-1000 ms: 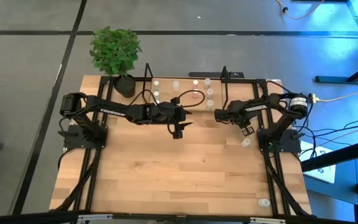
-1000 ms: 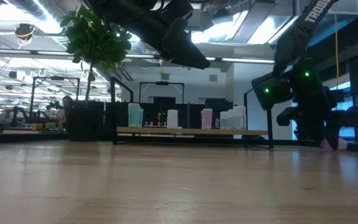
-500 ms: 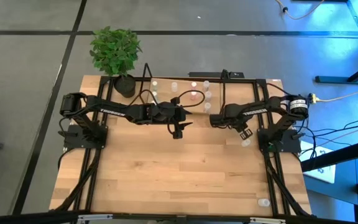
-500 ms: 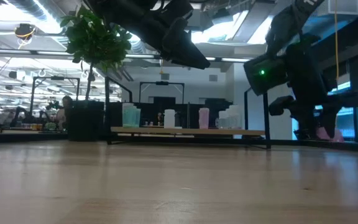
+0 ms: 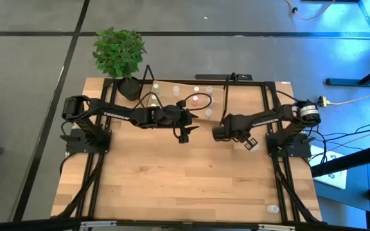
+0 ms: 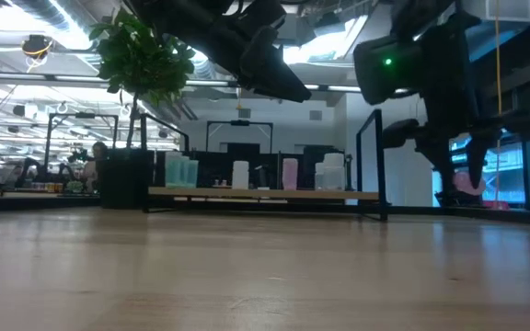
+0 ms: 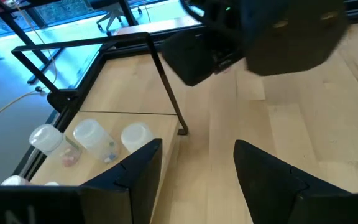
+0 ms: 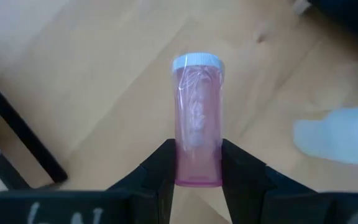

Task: Pick and place medicine bottles onto shelf by color
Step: Put the pink medicine bottle on the shelf aligned with the other pink medicine bottle

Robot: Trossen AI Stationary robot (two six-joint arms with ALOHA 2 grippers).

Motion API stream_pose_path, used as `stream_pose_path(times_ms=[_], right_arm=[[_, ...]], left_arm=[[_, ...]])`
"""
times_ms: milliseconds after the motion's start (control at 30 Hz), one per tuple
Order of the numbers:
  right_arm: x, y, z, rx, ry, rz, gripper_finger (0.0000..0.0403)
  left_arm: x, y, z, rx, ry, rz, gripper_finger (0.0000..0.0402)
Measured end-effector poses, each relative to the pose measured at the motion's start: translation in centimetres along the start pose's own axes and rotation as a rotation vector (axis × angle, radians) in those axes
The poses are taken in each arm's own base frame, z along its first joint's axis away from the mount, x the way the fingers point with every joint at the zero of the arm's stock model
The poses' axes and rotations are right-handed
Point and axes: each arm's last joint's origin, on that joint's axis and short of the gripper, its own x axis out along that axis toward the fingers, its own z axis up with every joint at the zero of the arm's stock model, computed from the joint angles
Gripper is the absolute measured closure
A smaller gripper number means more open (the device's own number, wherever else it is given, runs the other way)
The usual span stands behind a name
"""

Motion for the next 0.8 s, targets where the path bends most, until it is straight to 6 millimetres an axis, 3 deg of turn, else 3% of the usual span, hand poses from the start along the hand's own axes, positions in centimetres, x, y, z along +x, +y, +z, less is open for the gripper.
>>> stream_pose_path(times_ms=[367,800], right_arm=[[-0.9,-3.2,-1.9,0.02,0.072,-0.083,0.029],[-3.1,-5.9,-5.5,-0.189,0.283,0.087,0.029]], left_arm=[[0.0,0.0,0.0,0.0,0.0,-0.001,0.0208],[0.0,0.0,0.0,0.0,0.0,0.0,0.0208]])
